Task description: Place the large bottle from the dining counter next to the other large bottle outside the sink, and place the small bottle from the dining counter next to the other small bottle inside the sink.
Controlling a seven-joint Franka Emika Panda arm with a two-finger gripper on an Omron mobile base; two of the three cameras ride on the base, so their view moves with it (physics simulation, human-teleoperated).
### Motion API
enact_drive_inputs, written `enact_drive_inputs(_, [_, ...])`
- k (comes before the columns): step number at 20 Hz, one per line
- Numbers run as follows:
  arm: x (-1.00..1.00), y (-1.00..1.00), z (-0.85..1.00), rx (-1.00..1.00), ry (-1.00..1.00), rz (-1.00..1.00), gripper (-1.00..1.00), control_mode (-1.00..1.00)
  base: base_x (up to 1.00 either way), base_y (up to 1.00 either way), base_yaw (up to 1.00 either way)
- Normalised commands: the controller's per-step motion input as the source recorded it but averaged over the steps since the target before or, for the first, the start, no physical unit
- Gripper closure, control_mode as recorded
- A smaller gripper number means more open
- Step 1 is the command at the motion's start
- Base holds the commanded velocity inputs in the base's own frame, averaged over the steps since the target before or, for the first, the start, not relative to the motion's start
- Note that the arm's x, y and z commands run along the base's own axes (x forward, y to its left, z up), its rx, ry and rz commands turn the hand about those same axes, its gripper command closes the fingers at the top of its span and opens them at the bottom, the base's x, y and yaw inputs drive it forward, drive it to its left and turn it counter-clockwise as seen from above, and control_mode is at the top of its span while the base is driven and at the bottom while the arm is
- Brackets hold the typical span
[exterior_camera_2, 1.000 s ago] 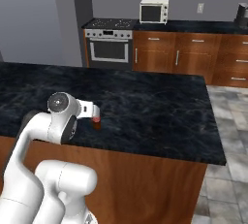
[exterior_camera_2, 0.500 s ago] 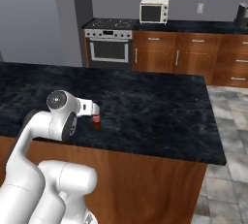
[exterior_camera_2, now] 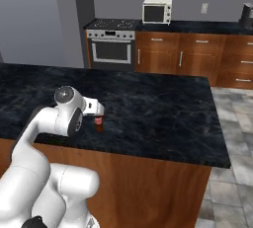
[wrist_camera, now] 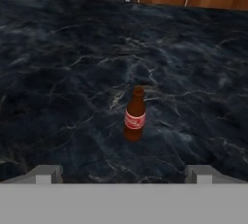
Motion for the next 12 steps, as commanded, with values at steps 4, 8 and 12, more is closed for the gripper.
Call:
enact_drive_inputs(4, [0.1, 0.0, -0.14, 0.0, 0.07, 0.0, -1.0, -1.0, 0.0, 0.0, 0.0])
enact_drive_inputs(8, [0.02, 0.0, -0.09, -0.01, 0.01, 0.0, -1.0, -1.0, 0.0, 0.0, 0.0])
enact_drive_inputs(12, [0.0, 0.0, -0.02, 0.0, -0.01, 0.0, -1.0, -1.0, 0.0, 0.0, 0.0])
